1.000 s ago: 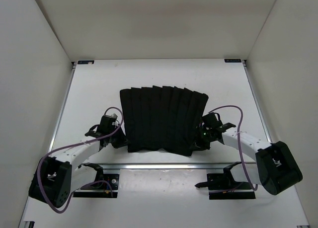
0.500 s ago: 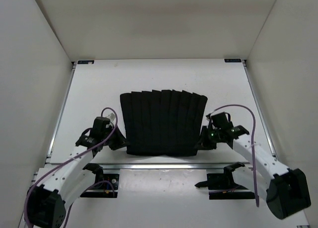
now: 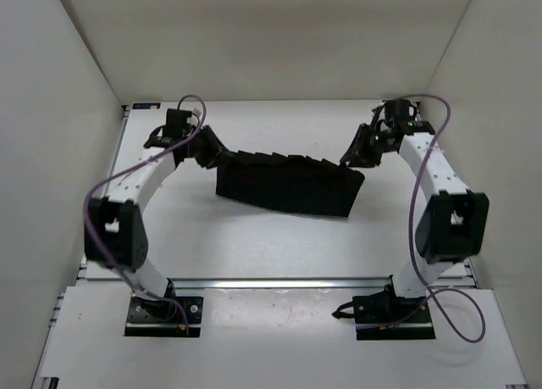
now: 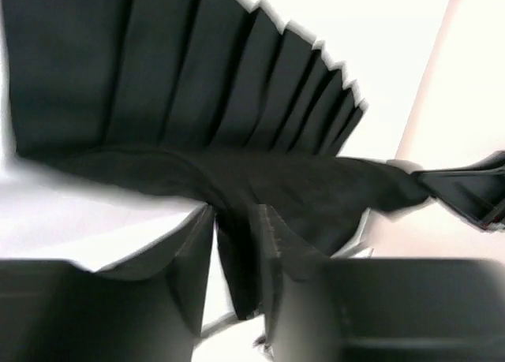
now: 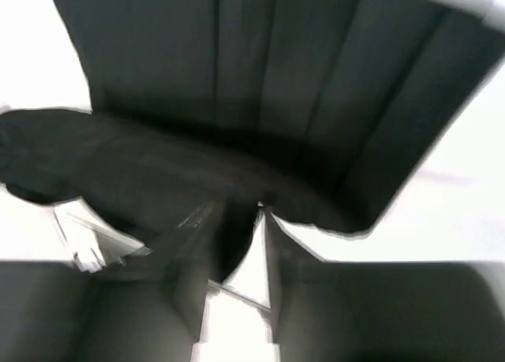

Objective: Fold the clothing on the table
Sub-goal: Fold the skirt

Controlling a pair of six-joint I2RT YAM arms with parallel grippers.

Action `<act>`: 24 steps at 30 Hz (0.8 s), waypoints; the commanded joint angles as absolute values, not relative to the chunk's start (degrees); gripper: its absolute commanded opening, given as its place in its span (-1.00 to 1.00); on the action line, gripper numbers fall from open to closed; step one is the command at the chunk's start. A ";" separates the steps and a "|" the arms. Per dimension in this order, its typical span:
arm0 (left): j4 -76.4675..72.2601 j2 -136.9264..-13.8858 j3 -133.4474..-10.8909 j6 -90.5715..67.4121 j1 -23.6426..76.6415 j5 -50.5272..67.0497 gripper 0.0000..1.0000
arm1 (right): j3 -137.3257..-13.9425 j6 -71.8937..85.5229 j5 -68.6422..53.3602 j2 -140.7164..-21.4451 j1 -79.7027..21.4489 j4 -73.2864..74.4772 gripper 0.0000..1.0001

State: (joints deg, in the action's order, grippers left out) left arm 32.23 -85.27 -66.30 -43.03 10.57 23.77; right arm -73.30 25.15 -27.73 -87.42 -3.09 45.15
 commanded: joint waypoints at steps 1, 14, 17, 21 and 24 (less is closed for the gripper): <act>26.30 -98.74 -77.84 -45.16 7.83 28.37 -0.15 | -90.29 21.00 -22.69 -101.47 -1.75 47.09 -0.34; 17.40 -99.14 -63.21 -43.87 1.67 23.58 0.10 | -58.58 32.50 -16.69 -86.06 -1.67 31.93 -0.04; 16.97 -100.28 -61.61 -43.68 4.12 19.26 0.11 | -51.79 36.64 -17.76 -84.29 -2.45 26.47 -0.04; 16.61 -104.49 -61.70 -45.00 6.76 17.06 0.18 | -46.33 40.25 -17.57 -84.99 -4.30 21.81 -0.03; 15.56 -107.22 -61.44 -46.05 8.35 15.38 0.13 | -43.95 42.10 -17.93 -87.18 -3.87 18.12 -0.03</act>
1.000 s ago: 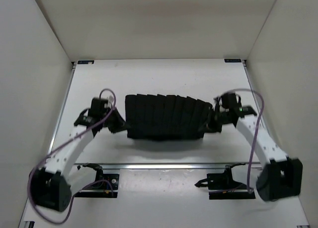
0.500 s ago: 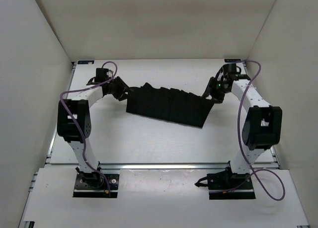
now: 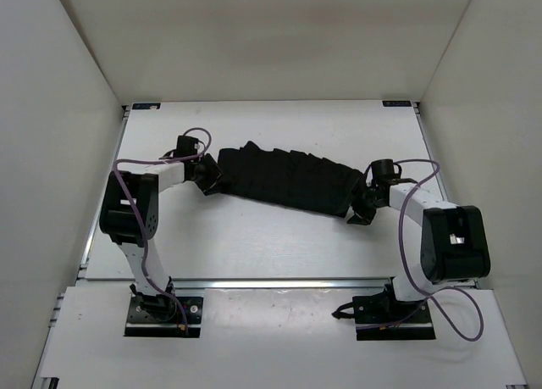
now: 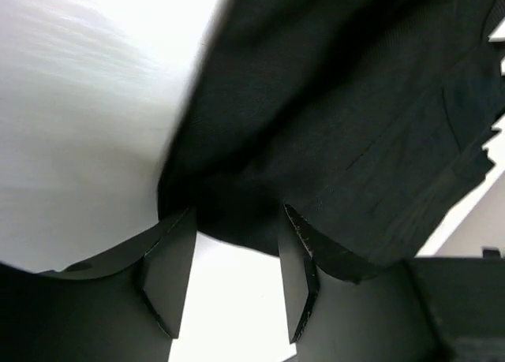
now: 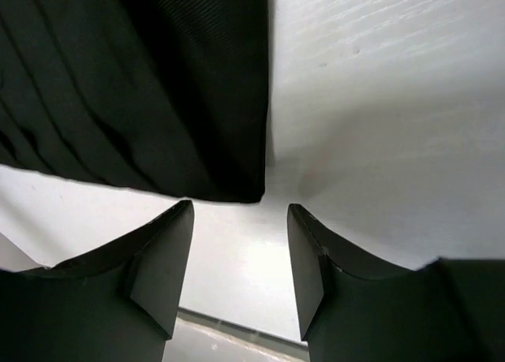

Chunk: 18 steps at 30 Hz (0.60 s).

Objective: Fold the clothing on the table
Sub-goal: Fold the skirt

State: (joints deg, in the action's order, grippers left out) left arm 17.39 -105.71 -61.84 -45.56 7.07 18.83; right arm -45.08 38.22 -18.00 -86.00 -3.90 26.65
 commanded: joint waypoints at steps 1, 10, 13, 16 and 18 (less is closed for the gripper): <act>14.25 -107.75 -61.00 -45.79 8.61 15.38 0.13 | -44.21 42.45 -17.84 -88.32 -3.61 17.24 -0.04; 12.65 -104.51 -54.24 -43.60 10.98 14.49 -1.00 | -45.61 36.50 -20.39 -94.40 4.03 15.71 -1.00; 11.87 -100.30 -49.51 -44.29 14.84 14.59 -1.00 | -47.19 29.99 -18.64 -92.29 8.69 21.69 -1.00; 5.39 -96.60 -43.09 -49.29 18.45 16.25 -1.00 | -51.75 24.71 -16.61 -91.32 11.33 28.72 -1.00; 3.53 -95.37 -41.49 -52.98 21.17 16.35 -1.00 | -55.44 23.48 -15.92 -90.88 9.77 32.06 -1.00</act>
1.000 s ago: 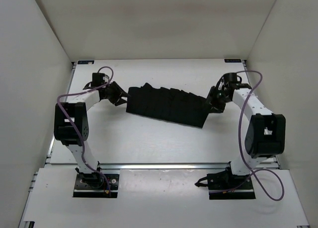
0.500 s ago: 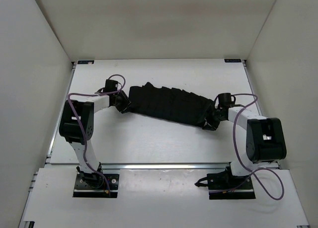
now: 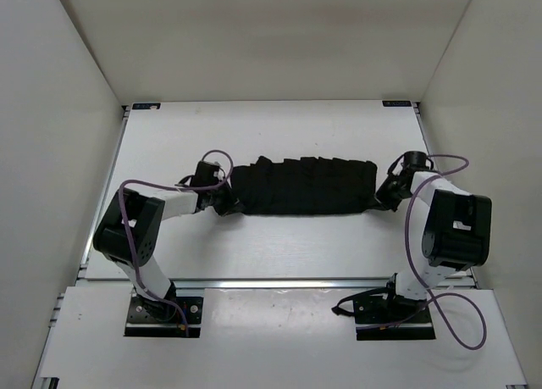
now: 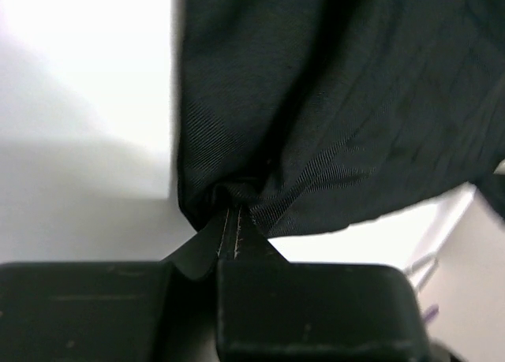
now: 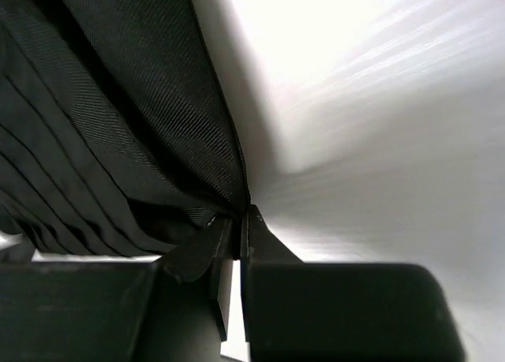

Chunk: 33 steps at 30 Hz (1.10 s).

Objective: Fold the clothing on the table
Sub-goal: Fold the skirt

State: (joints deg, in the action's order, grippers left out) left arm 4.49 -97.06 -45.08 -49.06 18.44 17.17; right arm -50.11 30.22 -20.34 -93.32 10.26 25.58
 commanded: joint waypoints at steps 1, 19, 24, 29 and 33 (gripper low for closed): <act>2.38 -95.19 -40.88 -53.78 21.27 16.70 -1.00 | -58.85 22.94 -15.04 -89.83 9.15 34.34 -1.00; -3.34 -94.13 -35.95 -54.76 17.24 20.91 -0.80 | -104.68 22.77 -8.00 -119.08 -42.27 42.45 -1.00; -2.90 -92.82 -33.49 -53.53 15.29 21.88 -0.67 | -103.97 23.03 -10.10 -124.62 -45.00 40.70 -1.00; -2.73 -91.06 -32.43 -53.52 15.21 22.23 -0.53 | -109.77 19.96 -9.85 -127.70 -47.28 44.11 -0.99; -4.12 -88.78 -31.03 -55.01 14.42 24.25 -0.35 | -113.64 19.07 -9.40 -126.92 -47.64 45.35 -0.87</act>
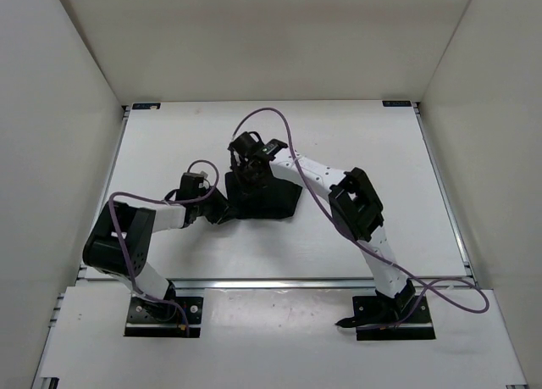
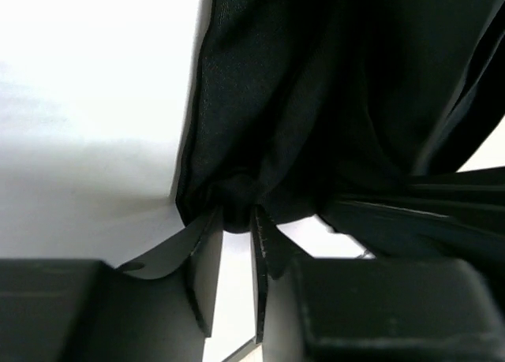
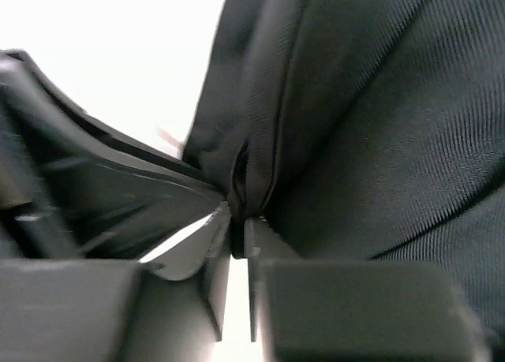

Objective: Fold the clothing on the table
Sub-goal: Fold the skirt

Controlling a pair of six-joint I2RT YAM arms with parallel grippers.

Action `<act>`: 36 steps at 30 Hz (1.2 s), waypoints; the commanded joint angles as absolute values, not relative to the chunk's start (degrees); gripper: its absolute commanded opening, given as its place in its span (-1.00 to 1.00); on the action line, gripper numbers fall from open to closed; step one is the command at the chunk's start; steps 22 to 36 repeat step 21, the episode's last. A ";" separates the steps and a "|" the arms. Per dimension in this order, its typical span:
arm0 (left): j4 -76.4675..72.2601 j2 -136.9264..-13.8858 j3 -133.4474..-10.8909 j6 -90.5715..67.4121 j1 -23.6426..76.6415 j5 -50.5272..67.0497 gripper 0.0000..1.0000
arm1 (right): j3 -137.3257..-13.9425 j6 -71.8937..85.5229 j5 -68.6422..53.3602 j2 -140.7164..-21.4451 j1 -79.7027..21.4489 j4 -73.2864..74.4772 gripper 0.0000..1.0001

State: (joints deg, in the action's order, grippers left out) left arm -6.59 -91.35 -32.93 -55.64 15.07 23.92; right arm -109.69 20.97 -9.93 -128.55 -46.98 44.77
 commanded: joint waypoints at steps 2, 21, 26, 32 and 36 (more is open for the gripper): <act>-4.48 -86.32 -30.32 -56.24 14.15 24.78 -0.33 | -115.57 19.08 -10.37 -126.48 -47.11 47.27 -0.65; 4.39 -65.84 -23.64 -54.76 9.67 25.31 0.97 | -71.32 21.71 -16.58 -81.77 -32.97 41.50 0.42; 4.39 -65.84 -23.64 -54.76 9.67 25.31 0.97 | -71.32 21.71 -16.58 -81.77 -32.97 41.50 0.42; 4.39 -65.84 -23.64 -54.76 9.67 25.31 0.97 | -71.32 21.71 -16.58 -81.77 -32.97 41.50 0.42; 4.39 -65.84 -23.64 -54.76 9.67 25.31 0.97 | -71.32 21.71 -16.58 -81.77 -32.97 41.50 0.42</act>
